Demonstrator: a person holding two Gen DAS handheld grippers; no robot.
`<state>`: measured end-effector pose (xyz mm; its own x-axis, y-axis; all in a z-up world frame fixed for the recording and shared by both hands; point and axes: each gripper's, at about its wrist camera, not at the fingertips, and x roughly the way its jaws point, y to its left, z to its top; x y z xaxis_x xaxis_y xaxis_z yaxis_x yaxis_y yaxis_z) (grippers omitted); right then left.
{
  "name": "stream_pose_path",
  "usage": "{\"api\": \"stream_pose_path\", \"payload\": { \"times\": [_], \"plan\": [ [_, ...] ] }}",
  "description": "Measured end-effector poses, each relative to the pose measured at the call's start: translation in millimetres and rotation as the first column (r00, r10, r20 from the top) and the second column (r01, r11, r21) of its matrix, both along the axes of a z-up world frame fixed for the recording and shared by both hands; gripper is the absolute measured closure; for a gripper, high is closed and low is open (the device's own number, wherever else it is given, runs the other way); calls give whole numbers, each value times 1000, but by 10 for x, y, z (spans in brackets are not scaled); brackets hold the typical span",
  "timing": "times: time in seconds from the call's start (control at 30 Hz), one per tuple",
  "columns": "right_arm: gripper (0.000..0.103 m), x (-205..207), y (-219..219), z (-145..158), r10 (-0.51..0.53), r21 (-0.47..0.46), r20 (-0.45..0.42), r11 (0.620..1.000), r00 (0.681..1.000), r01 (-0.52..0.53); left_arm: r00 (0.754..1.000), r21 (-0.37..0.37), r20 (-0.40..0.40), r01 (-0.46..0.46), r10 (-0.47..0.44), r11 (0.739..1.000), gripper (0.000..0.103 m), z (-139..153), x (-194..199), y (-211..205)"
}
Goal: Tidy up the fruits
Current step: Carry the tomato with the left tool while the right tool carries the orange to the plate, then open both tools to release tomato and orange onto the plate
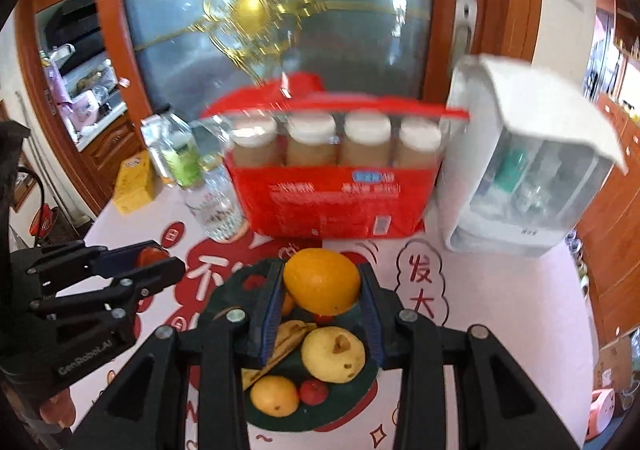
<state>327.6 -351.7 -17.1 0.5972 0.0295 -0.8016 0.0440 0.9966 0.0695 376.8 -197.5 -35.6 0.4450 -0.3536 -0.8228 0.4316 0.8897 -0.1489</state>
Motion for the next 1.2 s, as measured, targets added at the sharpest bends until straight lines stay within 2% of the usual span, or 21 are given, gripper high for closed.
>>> {"api": "stream_pose_path", "payload": {
  "times": [0.17, 0.37, 0.5, 0.77, 0.93, 1.0, 1.2],
  "plan": [
    [67, 186, -103, -512, -12, 21, -87, 1000, 996, 14, 994, -7, -109, -8, 7, 1000, 78, -462, 237, -154],
    [67, 370, -220, -1024, -16, 53, -166, 998, 986, 26, 985, 5, -175, 6, -5, 1000, 78, -868, 348, -292],
    [67, 465, -244, -1237, -14, 70, -202, 997, 979, 28, 980, 1, -198, 13, -13, 1000, 78, -1011, 403, -336],
    [66, 502, -191, -1518, 17, 81, -247, 997, 969, 3, 980, 27, -198, 29, -23, 999, 78, -1108, 423, -374],
    [65, 448, -186, -1535, 16, 79, -240, 997, 971, 3, 987, 80, -160, 18, -5, 997, 66, -1122, 411, -398],
    [63, 411, -180, -1504, 21, 71, -224, 997, 974, -5, 987, 87, -162, 8, 6, 996, 55, -1139, 426, -388],
    [61, 344, -145, -1428, 47, 51, -197, 998, 979, -37, 988, 81, -150, -33, 45, 996, 33, -1093, 417, -303]
  ]
}}
